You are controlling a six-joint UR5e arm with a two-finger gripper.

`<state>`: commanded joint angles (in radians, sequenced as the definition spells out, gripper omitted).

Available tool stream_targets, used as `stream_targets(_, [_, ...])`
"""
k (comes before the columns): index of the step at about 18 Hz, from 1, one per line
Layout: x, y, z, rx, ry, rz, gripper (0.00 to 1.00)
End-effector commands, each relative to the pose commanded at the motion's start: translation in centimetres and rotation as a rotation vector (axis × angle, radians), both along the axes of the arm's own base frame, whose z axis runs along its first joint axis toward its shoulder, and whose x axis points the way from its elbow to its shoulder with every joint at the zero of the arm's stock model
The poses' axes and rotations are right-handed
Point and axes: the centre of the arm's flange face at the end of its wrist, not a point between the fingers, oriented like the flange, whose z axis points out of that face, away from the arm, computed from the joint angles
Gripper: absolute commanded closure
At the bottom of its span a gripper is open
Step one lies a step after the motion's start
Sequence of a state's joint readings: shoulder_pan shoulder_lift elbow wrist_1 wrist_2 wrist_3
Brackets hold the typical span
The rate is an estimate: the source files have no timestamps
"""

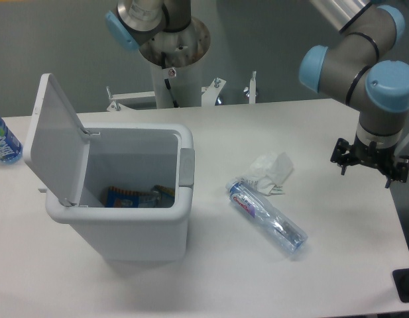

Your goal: Place the trash in the trash can

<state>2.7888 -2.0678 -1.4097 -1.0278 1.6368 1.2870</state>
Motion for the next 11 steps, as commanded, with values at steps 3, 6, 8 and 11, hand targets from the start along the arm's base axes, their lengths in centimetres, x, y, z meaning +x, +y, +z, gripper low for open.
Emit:
stream_targets(3, [0.2,0.3,-0.1,0.000,-0.001,-0.003,0.00])
stream_targets(6, [0.4,0.4,-0.2,-0.002,-0.004,-0.008,0.00])
stream_targets(8, [0.4,0.4,-0.4,-0.003,-0.007,-0.009,0.00])
stream_targets(11, [1.5,0.1,-2.2,-0.008,-0.025,-0.011,0.00])
